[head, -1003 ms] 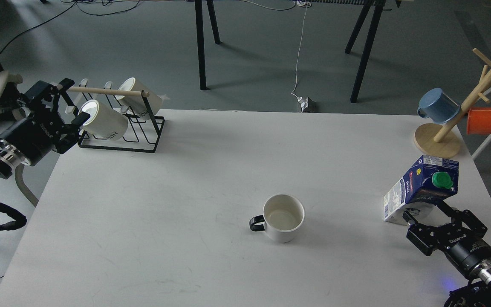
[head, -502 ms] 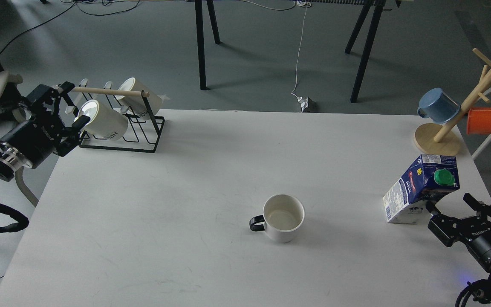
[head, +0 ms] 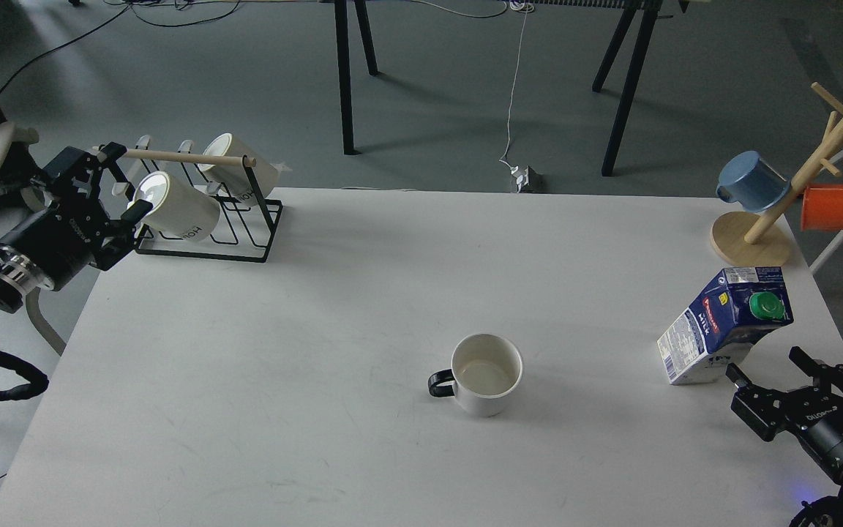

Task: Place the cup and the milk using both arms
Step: 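Close the right gripper around the milk carton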

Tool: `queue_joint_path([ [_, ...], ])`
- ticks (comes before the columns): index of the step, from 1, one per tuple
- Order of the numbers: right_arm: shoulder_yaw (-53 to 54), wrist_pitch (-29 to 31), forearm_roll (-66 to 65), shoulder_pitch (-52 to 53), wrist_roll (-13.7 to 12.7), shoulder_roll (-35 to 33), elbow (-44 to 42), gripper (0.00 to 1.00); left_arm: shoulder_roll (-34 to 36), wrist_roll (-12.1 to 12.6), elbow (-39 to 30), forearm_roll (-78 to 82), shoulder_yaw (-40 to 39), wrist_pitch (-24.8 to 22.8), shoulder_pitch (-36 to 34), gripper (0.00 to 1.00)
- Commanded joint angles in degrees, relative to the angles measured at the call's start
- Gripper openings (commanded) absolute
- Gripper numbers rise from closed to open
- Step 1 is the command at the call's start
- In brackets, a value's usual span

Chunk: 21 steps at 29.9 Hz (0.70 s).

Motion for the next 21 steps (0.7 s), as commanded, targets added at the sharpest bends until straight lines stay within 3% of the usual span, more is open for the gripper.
queue_joint_path([
  [1,-1.68,0.00,-0.14,-0.20,-0.03,0.00,1.69,0.99,0.00,0.00,0.36,0.01,0.00,0.00,-0.02,0.99],
  [21,-2.47,0.00,-0.23,1.03,0.06,0.79,3.10,0.99,-0.08,0.00,0.80,0.01,0.44,0.00,0.51,0.99],
])
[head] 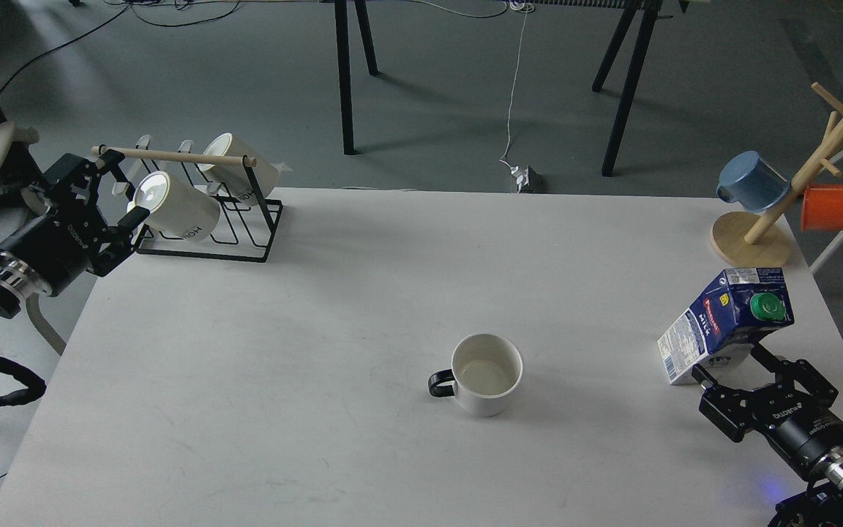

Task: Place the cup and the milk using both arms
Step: 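Close the right gripper around the milk carton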

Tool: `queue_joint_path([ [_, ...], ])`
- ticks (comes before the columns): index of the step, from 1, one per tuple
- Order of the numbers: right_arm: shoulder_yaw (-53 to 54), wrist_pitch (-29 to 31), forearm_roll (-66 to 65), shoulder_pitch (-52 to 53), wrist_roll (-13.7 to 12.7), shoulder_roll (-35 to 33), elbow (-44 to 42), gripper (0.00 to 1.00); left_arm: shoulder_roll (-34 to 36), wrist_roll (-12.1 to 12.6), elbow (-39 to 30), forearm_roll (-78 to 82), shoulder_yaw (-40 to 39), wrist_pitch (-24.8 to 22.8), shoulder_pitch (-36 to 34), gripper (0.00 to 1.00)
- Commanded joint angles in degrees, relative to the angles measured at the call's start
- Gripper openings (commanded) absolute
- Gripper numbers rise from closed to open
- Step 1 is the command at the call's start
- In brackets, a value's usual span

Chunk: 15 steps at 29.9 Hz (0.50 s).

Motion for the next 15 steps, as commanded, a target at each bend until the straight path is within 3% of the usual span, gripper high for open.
queue_joint_path([
  [1,0.00,0.00,-0.06,0.28,0.01,0.07,-0.02,0.99,0.00,0.00,0.00,0.00,0.01,0.00,0.02,0.99],
  [15,0.00,0.00,0.03,3.00,0.01,0.16,-0.37,0.99,-1.14,0.00,0.44,0.00,0.10,0.00,0.20,0.99],
])
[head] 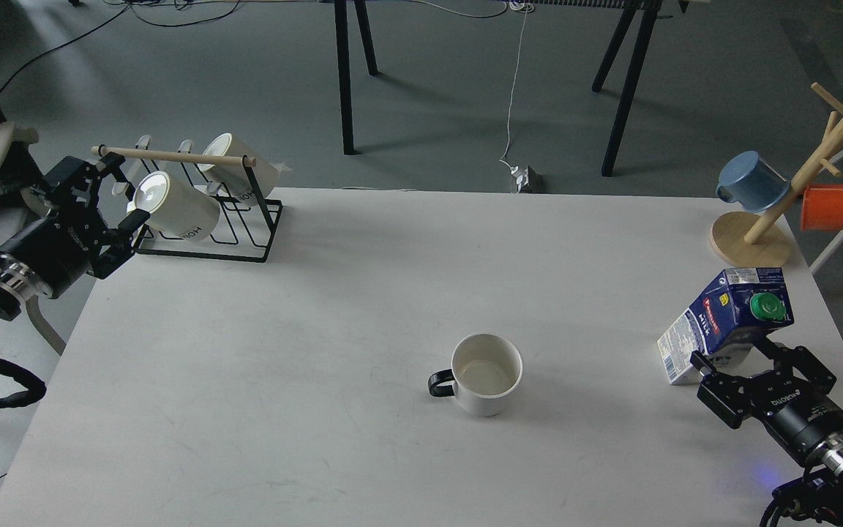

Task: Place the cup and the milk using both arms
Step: 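Close the right gripper around the milk carton, then lift and carry the milk carton beside the white mug with the right gripper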

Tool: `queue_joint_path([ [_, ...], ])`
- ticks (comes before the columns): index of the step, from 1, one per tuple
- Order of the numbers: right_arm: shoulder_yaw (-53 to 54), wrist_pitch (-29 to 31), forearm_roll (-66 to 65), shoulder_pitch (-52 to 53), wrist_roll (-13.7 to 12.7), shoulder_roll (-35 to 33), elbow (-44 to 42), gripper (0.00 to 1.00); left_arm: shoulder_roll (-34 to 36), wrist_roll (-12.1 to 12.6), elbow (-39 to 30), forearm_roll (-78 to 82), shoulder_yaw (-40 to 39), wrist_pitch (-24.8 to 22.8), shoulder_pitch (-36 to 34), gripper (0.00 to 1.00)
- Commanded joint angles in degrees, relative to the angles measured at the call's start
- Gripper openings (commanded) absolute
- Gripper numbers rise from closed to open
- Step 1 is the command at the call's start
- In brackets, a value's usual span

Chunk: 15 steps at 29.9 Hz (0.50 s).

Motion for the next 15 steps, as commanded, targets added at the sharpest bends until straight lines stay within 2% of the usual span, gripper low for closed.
queue_joint_path([
  [1,0.00,0.00,0.00,0.74,0.01,0.00,-0.03,0.99,-0.79,0.00,0.10,0.00,0.06,0.00,0.03,0.99],
  [12,-0.09,0.00,0.00,1.62,0.01,0.00,0.06,0.98,-0.88,0.00,0.81,0.00,0.06,0.00,0.03,0.99],
  [14,-0.09,0.00,0.00,1.36,0.01,0.00,0.24,0.97,-0.96,0.00,0.81,0.00,0.06,0.00,0.04,0.99],
  [15,0.00,0.00,0.00,1.19,-0.08,-0.17,0.32,0.93,-0.96,0.00,0.81,0.00,0.06,0.00,0.04,0.99],
])
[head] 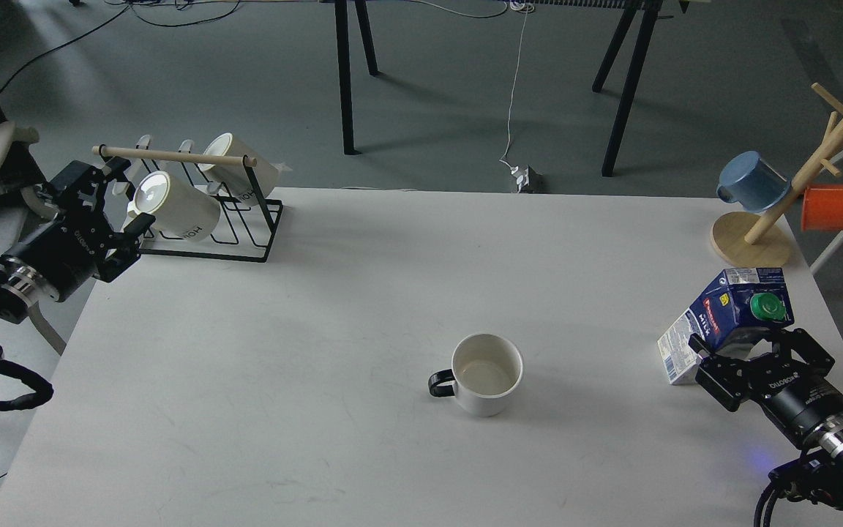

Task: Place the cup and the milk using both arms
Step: 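Lift and carry the milk carton beside the white mug with the right gripper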

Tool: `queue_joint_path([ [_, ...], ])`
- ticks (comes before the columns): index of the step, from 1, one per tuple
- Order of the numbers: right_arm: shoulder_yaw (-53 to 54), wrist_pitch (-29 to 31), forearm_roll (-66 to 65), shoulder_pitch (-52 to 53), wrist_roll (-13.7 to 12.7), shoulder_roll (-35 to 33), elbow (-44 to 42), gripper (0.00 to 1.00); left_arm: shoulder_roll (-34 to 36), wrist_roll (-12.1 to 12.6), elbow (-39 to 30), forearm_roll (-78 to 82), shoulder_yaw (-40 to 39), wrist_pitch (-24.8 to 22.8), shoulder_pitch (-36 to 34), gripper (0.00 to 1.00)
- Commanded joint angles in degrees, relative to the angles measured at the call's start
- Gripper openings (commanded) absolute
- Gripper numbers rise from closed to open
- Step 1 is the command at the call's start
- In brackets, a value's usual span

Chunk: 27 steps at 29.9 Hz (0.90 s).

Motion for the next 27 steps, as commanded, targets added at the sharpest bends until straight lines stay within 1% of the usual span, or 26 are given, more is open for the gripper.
queue_joint_path([
  [1,0.01,0.00,0.00,-0.60,-0.08,-0.35,0.31,0.86,-0.07,0.00,0.04,0.00,0.00,0.00,0.04,0.99],
  [2,0.01,0.00,-0.09,-0.60,-0.08,-0.53,0.40,0.76,-0.07,0.00,0.04,0.00,0.00,0.00,0.04,0.99],
  [3,0.01,0.00,-0.09,-0.60,-0.08,-0.53,0.40,0.69,-0.07,0.00,0.04,0.00,0.00,0.00,0.04,0.99],
  [6,0.01,0.00,-0.35,-0.60,-0.17,-0.53,0.31,0.54,-0.07,0.00,0.04,0.00,0.00,0.00,0.04,0.99],
  [8,0.01,0.00,-0.97,-0.60,-0.17,-0.35,0.31,0.40,-0.07,0.00,0.04,0.00,0.00,0.00,0.04,0.99],
  [9,0.01,0.00,-1.15,-0.51,-0.08,-0.18,0.22,0.36,-0.07,0.00,0.04,0.00,0.00,0.00,-0.05,0.99],
  [12,0.01,0.00,-1.32,-0.43,-0.08,-0.09,0.13,0.33,-0.07,0.00,0.04,0.00,0.00,0.00,-0.05,0.99],
  [17,0.01,0.00,-1.32,-0.51,-0.08,-0.09,0.48,0.33,-0.16,0.00,0.04,0.00,0.00,0.00,0.04,0.99],
  [22,0.27,0.00,-1.32,-0.16,-0.17,-1.05,3.82,0.33,-0.16,0.00,0.04,0.00,0.08,0.00,0.04,0.99],
  [27,-0.08,0.00,-2.99,1.15,-0.17,-3.78,8.03,0.33,-0.16,0.00,0.04,0.00,0.08,0.00,0.04,0.99],
])
